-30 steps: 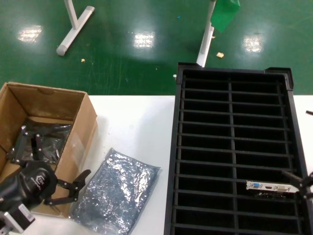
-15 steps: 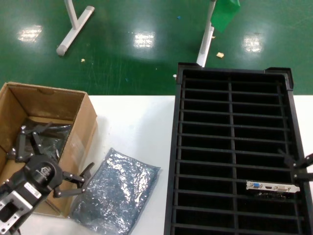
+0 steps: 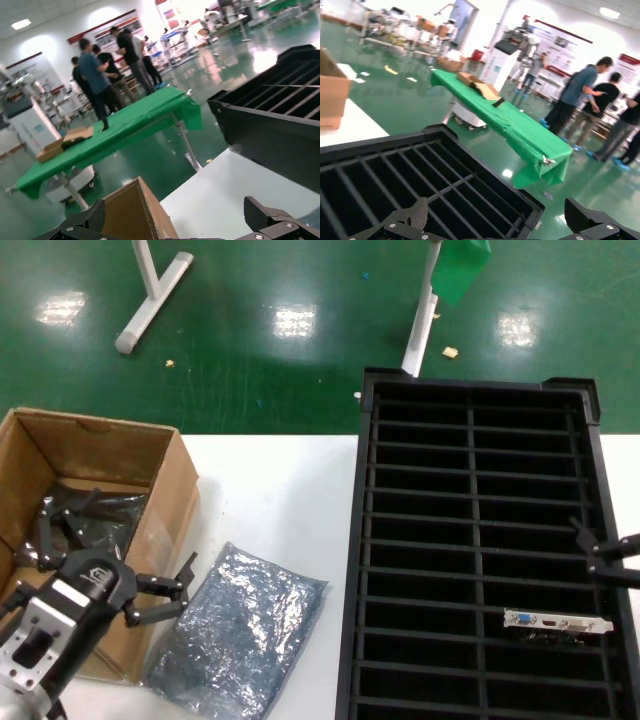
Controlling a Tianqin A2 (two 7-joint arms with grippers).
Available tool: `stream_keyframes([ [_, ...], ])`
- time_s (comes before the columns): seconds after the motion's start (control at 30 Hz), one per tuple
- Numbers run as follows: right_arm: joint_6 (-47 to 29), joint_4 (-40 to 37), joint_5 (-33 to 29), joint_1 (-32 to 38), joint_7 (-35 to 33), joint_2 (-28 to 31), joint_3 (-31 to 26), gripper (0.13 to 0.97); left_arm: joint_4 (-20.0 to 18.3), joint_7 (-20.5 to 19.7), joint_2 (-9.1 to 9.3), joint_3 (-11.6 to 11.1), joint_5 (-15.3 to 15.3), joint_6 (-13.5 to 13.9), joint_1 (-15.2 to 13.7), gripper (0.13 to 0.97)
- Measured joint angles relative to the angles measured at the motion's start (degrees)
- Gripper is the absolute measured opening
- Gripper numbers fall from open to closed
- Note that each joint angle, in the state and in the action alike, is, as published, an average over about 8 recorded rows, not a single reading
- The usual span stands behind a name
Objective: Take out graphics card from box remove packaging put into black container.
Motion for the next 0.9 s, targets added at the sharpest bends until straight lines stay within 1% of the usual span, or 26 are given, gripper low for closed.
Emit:
stream_keyframes([
  [0.9, 13.9, -9.4, 5.2, 3.4, -0.9, -18.0, -4.1, 0.966, -0.7, -24.5, 4.27, 8.1, 6.0, -18.8, -3.1, 0.966],
])
